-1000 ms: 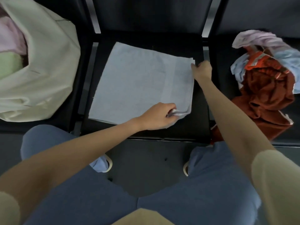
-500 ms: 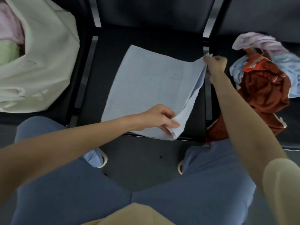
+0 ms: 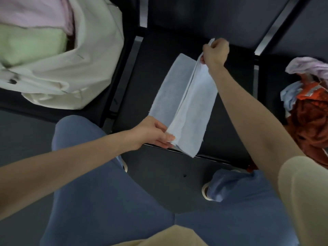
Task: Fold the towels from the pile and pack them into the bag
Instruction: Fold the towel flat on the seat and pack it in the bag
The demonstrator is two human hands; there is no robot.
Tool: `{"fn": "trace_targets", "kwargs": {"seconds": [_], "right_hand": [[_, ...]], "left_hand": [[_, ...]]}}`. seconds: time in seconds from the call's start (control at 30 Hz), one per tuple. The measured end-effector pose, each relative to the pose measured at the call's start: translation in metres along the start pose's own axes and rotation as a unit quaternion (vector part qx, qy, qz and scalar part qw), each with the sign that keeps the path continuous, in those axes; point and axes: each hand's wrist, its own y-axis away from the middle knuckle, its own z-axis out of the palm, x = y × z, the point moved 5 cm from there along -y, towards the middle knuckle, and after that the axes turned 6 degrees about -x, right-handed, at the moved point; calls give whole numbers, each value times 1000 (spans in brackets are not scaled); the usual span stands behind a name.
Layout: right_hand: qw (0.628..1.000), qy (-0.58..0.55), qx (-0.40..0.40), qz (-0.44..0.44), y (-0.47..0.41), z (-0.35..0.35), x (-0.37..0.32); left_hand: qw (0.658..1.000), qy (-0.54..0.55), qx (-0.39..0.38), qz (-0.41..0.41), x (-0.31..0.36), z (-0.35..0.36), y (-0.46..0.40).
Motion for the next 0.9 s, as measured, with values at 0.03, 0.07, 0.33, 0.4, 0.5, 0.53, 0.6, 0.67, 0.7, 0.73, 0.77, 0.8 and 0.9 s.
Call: {"fn": "trace_targets", "kwargs": {"seconds": [0.03, 0.07, 0.33, 0.4, 0.5, 0.53, 0.6, 0.67, 0.7, 0.73, 0.77, 0.8, 0.9], "right_hand": [[1000, 14, -5, -6, 2, 14, -3], [1000, 28, -11, -6, 3, 28, -4], [993, 25, -50, 101, 12, 102, 28], [992, 19, -60, 108, 14, 106, 31], [994, 16, -79, 80, 28, 93, 24], [995, 28, -80, 59, 38, 84, 22], [995, 64, -73, 13, 64, 61, 26], [994, 92, -57, -9, 99, 32, 41], [994, 100, -42, -8, 116, 17, 50], [994, 103, -27, 1, 135, 2, 60], [995, 102, -13, 15, 152, -11, 70], [994, 103, -4, 32, 170, -22, 80], [987, 132, -9, 94, 212, -39, 107]], "left_hand": [[1000, 6, 8, -2, -3, -8, 0], [1000, 9, 15, -4, -6, -15, 0], [987, -104, 121, -26, -36, -61, -19], [981, -140, 130, -30, -39, -65, -19], [971, -188, 146, -28, -39, -71, -14], [963, -213, 162, -21, -37, -73, -11], [942, -264, 207, -4, -32, -79, -8], [919, -305, 249, 6, -26, -81, -7], [910, -319, 264, 11, -24, -81, -8], [904, -329, 274, 14, -23, -79, -9], [899, -337, 280, 16, -23, -78, -10], [895, -343, 285, 15, -23, -76, -11], [885, -356, 299, 15, -23, -69, -13]]}}
